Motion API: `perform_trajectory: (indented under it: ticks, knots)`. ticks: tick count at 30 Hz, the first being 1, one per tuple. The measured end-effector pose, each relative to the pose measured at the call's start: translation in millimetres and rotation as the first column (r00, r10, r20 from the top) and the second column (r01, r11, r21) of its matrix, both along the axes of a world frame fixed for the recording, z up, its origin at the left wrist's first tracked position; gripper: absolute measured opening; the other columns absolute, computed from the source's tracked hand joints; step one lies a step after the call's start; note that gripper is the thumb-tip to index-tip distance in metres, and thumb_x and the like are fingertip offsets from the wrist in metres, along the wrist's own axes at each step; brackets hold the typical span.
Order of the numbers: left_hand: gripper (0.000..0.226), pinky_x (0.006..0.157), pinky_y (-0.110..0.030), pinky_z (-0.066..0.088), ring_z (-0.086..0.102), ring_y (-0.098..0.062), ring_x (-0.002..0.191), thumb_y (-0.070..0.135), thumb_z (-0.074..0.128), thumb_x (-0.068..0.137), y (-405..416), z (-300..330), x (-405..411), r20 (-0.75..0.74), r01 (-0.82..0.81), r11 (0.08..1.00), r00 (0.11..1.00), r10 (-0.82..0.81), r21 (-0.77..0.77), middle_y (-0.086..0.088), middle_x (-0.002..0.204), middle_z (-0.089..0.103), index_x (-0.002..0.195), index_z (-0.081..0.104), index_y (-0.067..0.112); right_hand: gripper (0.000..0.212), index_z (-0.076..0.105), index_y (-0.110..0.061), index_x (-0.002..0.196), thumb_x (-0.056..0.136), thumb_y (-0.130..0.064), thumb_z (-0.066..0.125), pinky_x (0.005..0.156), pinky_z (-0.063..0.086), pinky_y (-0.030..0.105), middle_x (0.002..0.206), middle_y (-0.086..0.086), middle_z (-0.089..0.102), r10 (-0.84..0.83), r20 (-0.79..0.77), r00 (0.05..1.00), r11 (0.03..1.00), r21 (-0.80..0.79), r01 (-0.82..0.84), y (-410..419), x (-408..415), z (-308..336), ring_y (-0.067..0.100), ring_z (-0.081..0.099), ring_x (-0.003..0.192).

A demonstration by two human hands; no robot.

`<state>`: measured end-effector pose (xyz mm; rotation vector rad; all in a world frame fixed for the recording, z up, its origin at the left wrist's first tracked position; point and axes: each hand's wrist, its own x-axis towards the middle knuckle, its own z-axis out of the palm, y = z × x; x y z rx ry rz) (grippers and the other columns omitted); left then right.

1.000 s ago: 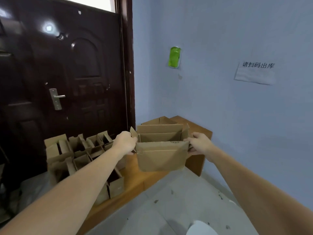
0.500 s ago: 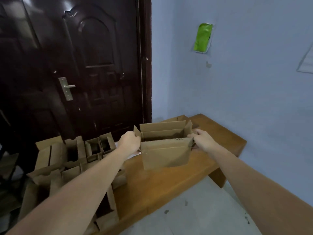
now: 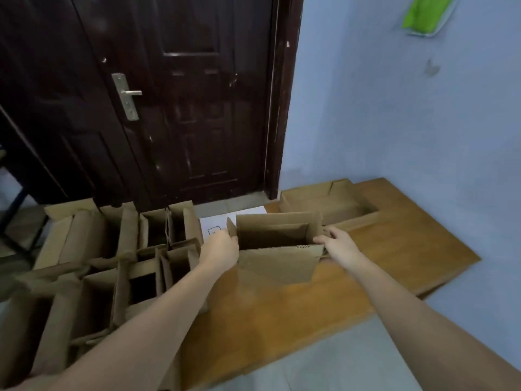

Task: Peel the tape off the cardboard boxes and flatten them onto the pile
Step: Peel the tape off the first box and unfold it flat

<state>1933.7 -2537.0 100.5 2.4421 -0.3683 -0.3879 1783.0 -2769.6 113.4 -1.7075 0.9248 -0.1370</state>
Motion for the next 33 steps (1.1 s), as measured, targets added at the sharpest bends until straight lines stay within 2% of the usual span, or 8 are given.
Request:
perform_trajectory:
  ticks: [6, 15, 18, 20, 24, 28, 31, 33]
  knots:
    - [0.021, 0.088, -0.041, 0.057, 0.066, -0.021, 0.092, 0.027, 0.045, 0.108, -23.0, -37.7, 15.1, -0.022, -0.051, 0.998, 0.998, 0.051, 0.029, -0.003, 0.1, 0.068, 0.114, 0.062, 0.016, 0.036, 0.052, -0.017, 0.134, 0.1, -0.013, 0.063, 0.08, 0.06, 0.04, 0.124, 0.003, 0.058, 0.027, -0.068, 0.997, 0.998, 0.065, -0.023, -27.8, 38.4, -42.4, 0.024, 0.065, 0.1]
    - [0.025, 0.071, -0.031, 0.052, 0.062, -0.012, 0.079, 0.03, 0.042, 0.109, -48.7, -102.3, -5.9, 0.021, -0.278, 0.955, 0.961, 0.277, 0.1, 0.003, 0.089, 0.065, 0.109, 0.064, 0.016, 0.051, 0.044, -0.015, 0.152, 0.105, -0.032, 0.053, 0.101, 0.052, 0.043, 0.141, 0.0, 0.054, 0.282, -0.046, 0.958, 0.957, -0.055, -0.284, -75.6, 70.7, -134.1, 0.023, 0.056, 0.123]
    - [0.021, 0.058, -0.02, 0.033, 0.052, -0.004, 0.073, 0.029, 0.044, 0.109, -54.4, -121.7, -19.8, 0.072, -0.343, 0.935, 0.939, 0.337, 0.091, 0.008, 0.083, 0.058, 0.103, 0.058, 0.016, 0.024, 0.061, -0.027, 0.119, 0.102, -0.042, 0.054, 0.089, 0.044, 0.024, 0.113, -0.015, 0.059, 0.424, -0.042, 0.905, 0.886, -0.186, -0.424, -89.8, 65.7, -166.1, 0.007, 0.056, 0.105]
    - [0.016, 0.063, -0.021, 0.032, 0.05, -0.004, 0.074, 0.029, 0.044, 0.109, -58.4, -133.0, -26.2, 0.116, -0.38, 0.924, 0.92, 0.374, 0.035, 0.013, 0.081, 0.051, 0.096, 0.05, 0.021, 0.024, 0.043, -0.037, 0.081, 0.1, -0.039, 0.056, 0.066, 0.03, 0.016, 0.076, -0.022, 0.04, 0.466, 0.024, 0.884, 0.847, -0.301, -0.439, -98.0, 62.5, -182.8, -0.003, 0.04, 0.071]
    - [0.023, 0.075, -0.035, 0.037, 0.055, -0.023, 0.081, 0.029, 0.049, 0.107, -55.9, -160.4, -29.9, 0.166, -0.373, 0.927, 0.912, 0.375, -0.045, 0.005, 0.081, 0.056, 0.088, 0.048, 0.015, 0.037, 0.057, -0.014, 0.068, 0.103, -0.024, 0.055, 0.064, 0.037, 0.039, 0.061, -0.011, 0.049, 0.451, 0.196, 0.871, 0.845, -0.408, -0.346, -101.5, 53.0, -200.7, 0.01, 0.045, 0.06]
    - [0.017, 0.08, -0.045, 0.056, 0.068, -0.022, 0.066, 0.031, 0.049, 0.106, -47.9, -178.6, -35.8, 0.227, -0.336, 0.93, 0.904, 0.363, -0.149, 0.002, 0.081, 0.068, 0.101, 0.064, 0.025, 0.043, 0.058, 0.024, 0.107, 0.103, -0.019, 0.056, 0.092, 0.041, 0.052, 0.108, 0.04, 0.06, 0.444, 0.281, 0.851, 0.83, -0.486, -0.273, -97.9, 43.3, -214.9, 0.049, 0.052, 0.102]
    - [0.023, 0.078, -0.049, 0.061, 0.073, -0.021, 0.066, 0.033, 0.048, 0.103, -41.6, -189.6, -41.6, 0.243, -0.321, 0.912, 0.892, 0.382, -0.254, 0.002, 0.098, 0.071, 0.12, 0.062, 0.033, 0.048, 0.057, 0.025, 0.102, 0.102, -0.023, 0.058, 0.086, 0.048, 0.035, 0.109, 0.041, 0.058, 0.459, 0.337, 0.822, 0.833, -0.485, -0.267, -94.5, 37.0, -218.9, 0.047, 0.052, 0.1]
    - [0.022, 0.079, -0.05, 0.061, 0.073, -0.026, 0.074, 0.037, 0.047, 0.094, -37.8, -191.8, -47.2, 0.25, -0.314, 0.908, 0.889, 0.383, -0.276, 0.002, 0.096, 0.07, 0.111, 0.061, 0.034, 0.045, 0.065, 0.014, 0.095, 0.101, -0.03, 0.06, 0.085, 0.051, 0.047, 0.098, 0.03, 0.067, 0.449, 0.334, 0.829, 0.841, -0.473, -0.265, -91.5, 33.9, -222.5, 0.04, 0.06, 0.091]
